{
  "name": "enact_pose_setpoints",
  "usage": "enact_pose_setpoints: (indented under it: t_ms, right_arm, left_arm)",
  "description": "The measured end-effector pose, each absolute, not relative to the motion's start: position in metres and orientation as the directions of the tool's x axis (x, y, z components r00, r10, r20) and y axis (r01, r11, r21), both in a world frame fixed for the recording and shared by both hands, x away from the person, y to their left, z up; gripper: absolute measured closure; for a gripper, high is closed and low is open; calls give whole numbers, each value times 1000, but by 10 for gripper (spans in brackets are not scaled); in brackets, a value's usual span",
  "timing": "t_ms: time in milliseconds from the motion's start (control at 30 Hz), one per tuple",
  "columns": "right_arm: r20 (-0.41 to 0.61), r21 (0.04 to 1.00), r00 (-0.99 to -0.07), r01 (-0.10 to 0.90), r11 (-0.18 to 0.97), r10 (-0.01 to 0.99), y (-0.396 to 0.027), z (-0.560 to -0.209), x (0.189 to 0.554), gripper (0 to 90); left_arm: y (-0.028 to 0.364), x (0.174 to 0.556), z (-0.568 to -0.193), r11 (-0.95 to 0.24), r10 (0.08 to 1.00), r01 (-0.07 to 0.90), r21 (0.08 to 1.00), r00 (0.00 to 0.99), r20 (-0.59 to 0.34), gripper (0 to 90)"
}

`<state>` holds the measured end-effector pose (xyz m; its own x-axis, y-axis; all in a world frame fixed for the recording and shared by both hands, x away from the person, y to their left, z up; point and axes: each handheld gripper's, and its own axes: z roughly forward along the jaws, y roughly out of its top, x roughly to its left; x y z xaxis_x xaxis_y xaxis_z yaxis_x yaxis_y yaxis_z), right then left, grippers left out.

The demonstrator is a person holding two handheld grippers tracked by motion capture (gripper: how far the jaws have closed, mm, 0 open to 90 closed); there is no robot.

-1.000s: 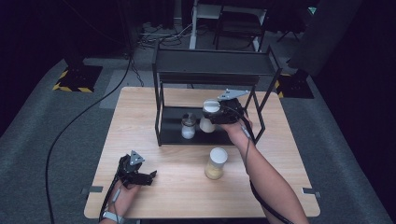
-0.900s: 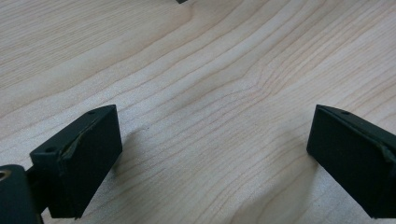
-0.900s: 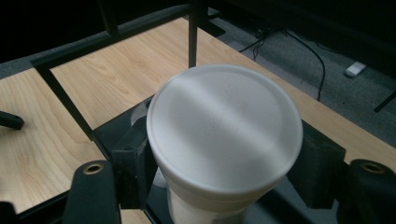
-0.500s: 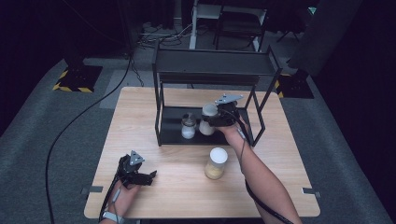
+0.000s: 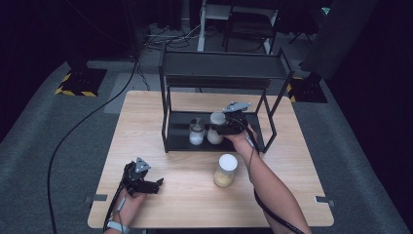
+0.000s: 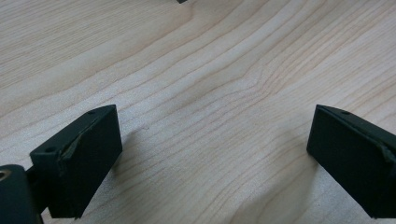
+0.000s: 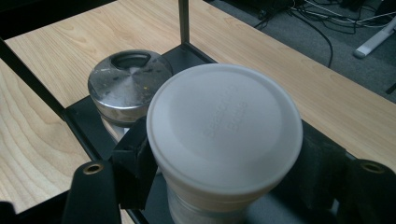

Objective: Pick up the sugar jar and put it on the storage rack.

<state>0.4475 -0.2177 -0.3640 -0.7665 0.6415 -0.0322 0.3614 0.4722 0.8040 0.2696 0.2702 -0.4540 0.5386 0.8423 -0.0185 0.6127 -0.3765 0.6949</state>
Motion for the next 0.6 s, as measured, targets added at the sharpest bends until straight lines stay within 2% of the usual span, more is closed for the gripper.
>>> enact_pose_setpoints:
  t_ms: [333, 600]
  right_arm:
    - [-4, 822, -762, 367, 436, 647, -226, -371, 449, 329]
    - [6, 853, -764, 340, 396, 645, -235, -360, 443, 191]
  left_arm:
    - [270, 270, -454, -377, 842, 612, 695, 539, -18, 31]
    - [270, 269, -454, -375, 843, 613, 696, 538, -19, 31]
